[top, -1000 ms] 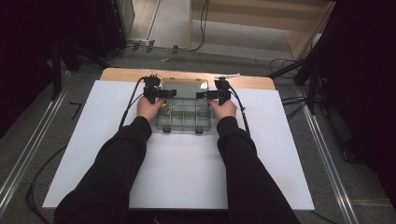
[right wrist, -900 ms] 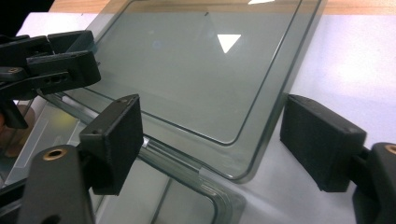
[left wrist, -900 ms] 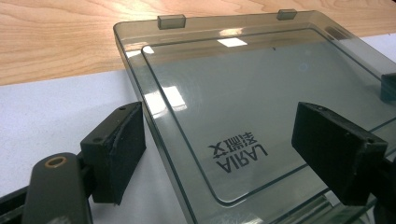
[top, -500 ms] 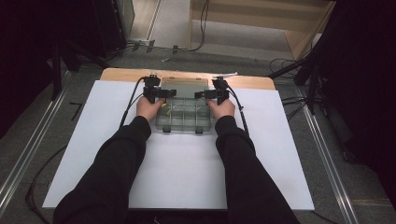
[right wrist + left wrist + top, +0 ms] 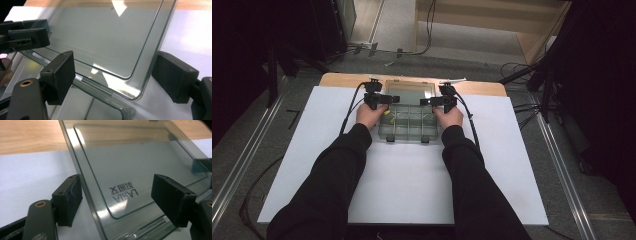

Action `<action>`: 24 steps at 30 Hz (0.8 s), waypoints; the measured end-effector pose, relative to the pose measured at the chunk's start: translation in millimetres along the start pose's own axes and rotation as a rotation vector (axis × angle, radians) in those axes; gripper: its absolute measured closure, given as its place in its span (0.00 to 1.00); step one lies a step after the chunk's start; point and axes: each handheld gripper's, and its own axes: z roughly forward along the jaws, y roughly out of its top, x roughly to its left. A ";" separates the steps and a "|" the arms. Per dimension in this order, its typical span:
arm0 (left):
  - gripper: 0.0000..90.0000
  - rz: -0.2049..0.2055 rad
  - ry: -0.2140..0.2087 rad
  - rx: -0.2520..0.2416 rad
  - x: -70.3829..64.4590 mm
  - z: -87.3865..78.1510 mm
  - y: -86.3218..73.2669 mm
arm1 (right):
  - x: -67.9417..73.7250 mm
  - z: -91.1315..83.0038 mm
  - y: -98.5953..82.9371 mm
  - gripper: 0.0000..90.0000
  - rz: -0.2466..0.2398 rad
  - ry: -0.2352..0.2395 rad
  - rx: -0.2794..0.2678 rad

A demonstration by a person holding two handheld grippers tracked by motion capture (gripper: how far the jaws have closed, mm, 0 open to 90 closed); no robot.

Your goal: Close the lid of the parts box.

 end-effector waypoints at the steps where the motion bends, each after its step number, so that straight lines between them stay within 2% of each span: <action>1: 0.28 -0.003 -0.003 0.005 -0.1 -0.3 0.5 | 1.0 0.1 0.1 0.20 -0.007 -0.003 -0.001; 6: 0.28 -0.004 -0.002 -0.006 -0.8 0.0 0.7 | 1.8 -0.2 -0.2 0.20 -0.019 -0.012 -0.009; 10: 0.29 0.016 0.014 -0.036 -3.5 -2.5 2.4 | 4.8 -2.1 1.8 0.26 -0.040 -0.047 -0.024; 17: 0.40 0.039 -0.007 -0.103 -4.0 -13.3 7.5 | 5.7 -14.7 6.9 0.37 -0.065 -0.071 -0.078; 22: 0.45 0.077 -0.003 -0.137 -9.5 -20.0 10.2 | 7.5 -25.2 9.7 0.39 -0.092 -0.078 -0.107; 24: 0.49 0.078 0.000 -0.150 -11.0 -22.9 10.5 | 8.3 -29.1 10.5 0.40 -0.094 -0.079 -0.112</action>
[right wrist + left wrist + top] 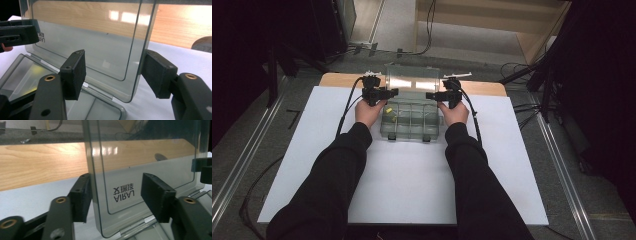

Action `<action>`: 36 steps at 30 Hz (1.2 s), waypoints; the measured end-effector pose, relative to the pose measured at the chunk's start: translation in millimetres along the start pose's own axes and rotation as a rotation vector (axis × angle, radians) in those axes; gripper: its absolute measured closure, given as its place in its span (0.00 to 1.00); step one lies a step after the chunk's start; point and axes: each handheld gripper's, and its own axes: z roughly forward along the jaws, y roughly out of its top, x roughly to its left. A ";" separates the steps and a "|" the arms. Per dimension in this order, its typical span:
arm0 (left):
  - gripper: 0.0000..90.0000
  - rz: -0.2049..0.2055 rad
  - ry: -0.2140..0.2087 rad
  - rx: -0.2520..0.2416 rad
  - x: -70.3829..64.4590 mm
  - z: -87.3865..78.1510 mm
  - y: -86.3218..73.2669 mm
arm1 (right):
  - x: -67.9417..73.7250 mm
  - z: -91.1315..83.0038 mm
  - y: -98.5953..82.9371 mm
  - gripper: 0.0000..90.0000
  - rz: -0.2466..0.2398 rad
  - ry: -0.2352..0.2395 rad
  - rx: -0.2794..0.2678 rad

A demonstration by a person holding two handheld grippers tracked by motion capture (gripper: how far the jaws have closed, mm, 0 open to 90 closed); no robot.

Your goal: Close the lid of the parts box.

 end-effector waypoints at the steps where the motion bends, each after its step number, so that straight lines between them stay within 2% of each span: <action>1: 0.50 0.000 -0.001 -0.007 -0.4 -1.2 0.0 | -0.2 -1.7 0.2 0.40 -0.002 0.005 -0.002; 7: 0.52 0.015 -0.002 -0.017 -2.7 -8.7 0.2 | 3.7 -11.2 -0.5 0.42 -0.027 0.014 -0.012; 11: 0.52 0.040 0.009 -0.022 -5.5 -13.1 0.7 | 6.6 -15.1 -3.1 0.44 -0.041 0.011 -0.023; 15: 0.52 0.035 0.010 -0.025 -4.8 -16.0 -1.2 | 9.3 -16.2 -5.9 0.45 -0.051 0.015 -0.025; 20: 0.52 0.057 0.018 -0.032 -7.7 -18.9 -3.4 | 10.5 -15.5 -7.6 0.46 -0.064 0.004 -0.027; 22: 0.52 0.064 0.015 -0.032 -7.8 -21.1 -3.8 | 10.8 -16.5 -7.9 0.46 -0.066 0.008 -0.032; 29: 0.52 0.095 -0.004 -0.042 -9.2 -28.0 -7.7 | 14.4 -21.4 -11.2 0.48 -0.118 0.005 -0.043; 36: 0.51 0.114 -0.014 -0.057 -11.4 -33.8 -12.6 | 16.5 -25.9 -16.9 0.49 -0.130 0.009 -0.067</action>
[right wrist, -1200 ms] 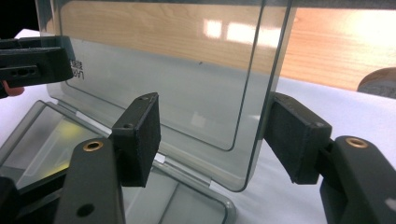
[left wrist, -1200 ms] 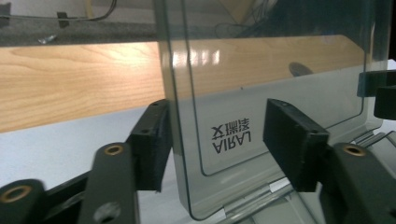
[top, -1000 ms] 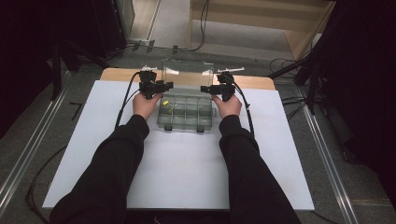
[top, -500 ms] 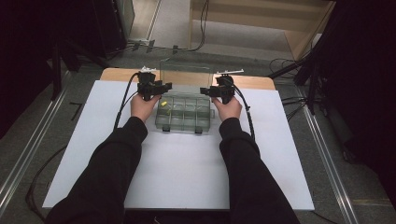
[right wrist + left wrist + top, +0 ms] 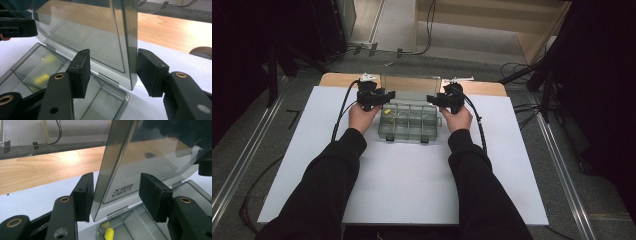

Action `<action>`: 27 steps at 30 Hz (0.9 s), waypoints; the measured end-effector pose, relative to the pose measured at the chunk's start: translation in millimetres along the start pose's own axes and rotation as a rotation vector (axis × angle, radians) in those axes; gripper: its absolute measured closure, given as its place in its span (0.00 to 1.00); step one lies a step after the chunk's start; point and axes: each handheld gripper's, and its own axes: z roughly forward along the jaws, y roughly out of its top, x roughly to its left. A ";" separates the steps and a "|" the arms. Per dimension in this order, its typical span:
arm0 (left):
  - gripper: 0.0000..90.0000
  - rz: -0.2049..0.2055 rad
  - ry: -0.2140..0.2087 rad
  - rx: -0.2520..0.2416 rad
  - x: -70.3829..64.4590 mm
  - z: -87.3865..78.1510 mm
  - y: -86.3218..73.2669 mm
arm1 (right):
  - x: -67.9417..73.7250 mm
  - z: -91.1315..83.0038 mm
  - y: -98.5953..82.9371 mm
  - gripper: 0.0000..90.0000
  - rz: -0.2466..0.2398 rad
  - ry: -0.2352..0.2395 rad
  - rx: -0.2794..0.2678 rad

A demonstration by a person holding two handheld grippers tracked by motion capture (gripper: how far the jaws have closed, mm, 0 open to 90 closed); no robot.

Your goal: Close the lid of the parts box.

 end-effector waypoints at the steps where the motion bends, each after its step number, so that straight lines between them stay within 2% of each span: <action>1: 0.50 0.001 0.000 0.002 -0.3 -0.9 -0.6 | 0.2 -0.7 -0.9 0.49 -0.002 0.001 -0.005; 7: 0.46 0.007 -0.014 0.002 -2.2 -3.1 -2.7 | 1.7 -3.4 -6.6 0.49 -0.008 0.007 -0.035; 11: 0.42 0.024 -0.016 0.024 -2.3 -5.0 -2.4 | 2.7 -4.9 -7.8 0.50 -0.015 0.009 -0.038; 14: 0.37 0.015 -0.023 0.040 -0.3 -6.3 -2.9 | 3.8 -5.7 -8.3 0.50 -0.026 0.007 -0.036; 18: 0.37 0.002 -0.032 0.073 4.1 -10.4 -3.4 | 4.5 -5.8 -9.6 0.50 -0.025 0.006 -0.044; 20: 0.31 -0.011 -0.050 0.087 6.1 -12.7 -3.3 | 4.5 -6.2 -10.2 0.50 -0.032 0.007 -0.045; 23: 0.31 -0.012 -0.082 0.091 7.3 -22.2 -1.6 | 4.9 -6.7 -10.9 0.49 -0.035 0.005 -0.046; 27: 0.34 -0.013 -0.090 0.114 7.5 -35.1 0.6 | 5.7 -8.0 -12.1 0.49 -0.048 0.008 -0.047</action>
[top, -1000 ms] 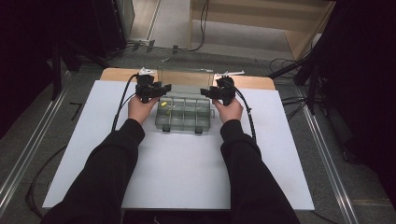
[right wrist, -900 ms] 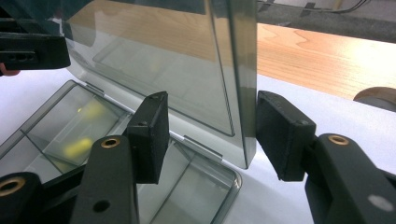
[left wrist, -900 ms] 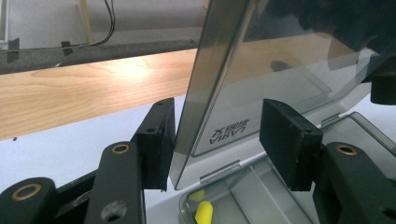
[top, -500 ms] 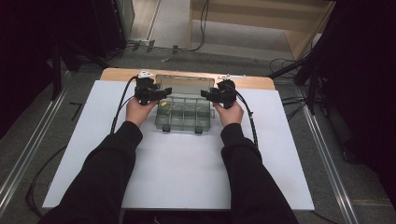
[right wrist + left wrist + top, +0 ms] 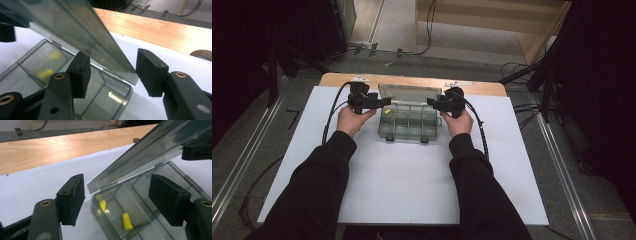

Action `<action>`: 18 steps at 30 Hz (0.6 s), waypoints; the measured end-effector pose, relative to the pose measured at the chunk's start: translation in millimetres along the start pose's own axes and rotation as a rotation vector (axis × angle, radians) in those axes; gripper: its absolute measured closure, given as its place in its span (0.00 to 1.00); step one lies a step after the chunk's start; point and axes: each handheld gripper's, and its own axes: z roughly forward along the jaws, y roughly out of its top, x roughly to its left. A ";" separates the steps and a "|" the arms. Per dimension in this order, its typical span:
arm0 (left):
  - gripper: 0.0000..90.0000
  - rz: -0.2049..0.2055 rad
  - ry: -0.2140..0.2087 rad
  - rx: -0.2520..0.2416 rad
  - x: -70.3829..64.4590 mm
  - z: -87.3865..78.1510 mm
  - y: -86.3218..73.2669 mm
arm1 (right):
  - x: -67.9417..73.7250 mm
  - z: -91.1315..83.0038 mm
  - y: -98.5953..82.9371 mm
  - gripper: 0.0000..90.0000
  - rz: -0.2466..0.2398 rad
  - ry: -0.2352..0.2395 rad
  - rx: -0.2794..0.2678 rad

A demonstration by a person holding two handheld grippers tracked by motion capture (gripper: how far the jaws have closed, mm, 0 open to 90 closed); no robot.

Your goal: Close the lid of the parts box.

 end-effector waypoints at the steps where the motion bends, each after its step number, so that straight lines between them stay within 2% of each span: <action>1: 0.37 0.000 -0.008 0.008 0.6 -3.8 0.0 | 0.3 -0.3 -0.2 0.49 -0.002 0.000 0.001; 5: 0.51 -0.023 -0.027 0.041 0.7 -17.4 1.4 | 0.8 -1.2 -1.4 0.48 -0.013 -0.001 0.001; 8: 0.65 -0.035 -0.056 0.098 -1.6 -24.7 3.5 | 1.3 -1.6 -1.9 0.48 -0.014 -0.002 0.000; 10: 0.77 -0.004 -0.077 0.127 -5.2 -28.2 5.5 | 1.4 -1.8 -2.0 0.48 -0.017 0.000 0.002; 13: 0.97 0.027 -0.090 0.145 -11.5 -32.6 9.7 | 1.6 -2.0 -2.3 0.47 -0.023 0.001 0.002; 14: 1.00 0.026 -0.105 0.152 -12.5 -34.0 12.0 | 1.6 -2.1 -2.4 0.47 -0.024 0.002 0.003; 18: 1.00 0.038 -0.097 0.139 -19.0 -40.1 20.8 | 2.0 -2.3 -3.6 0.46 -0.028 0.003 -0.001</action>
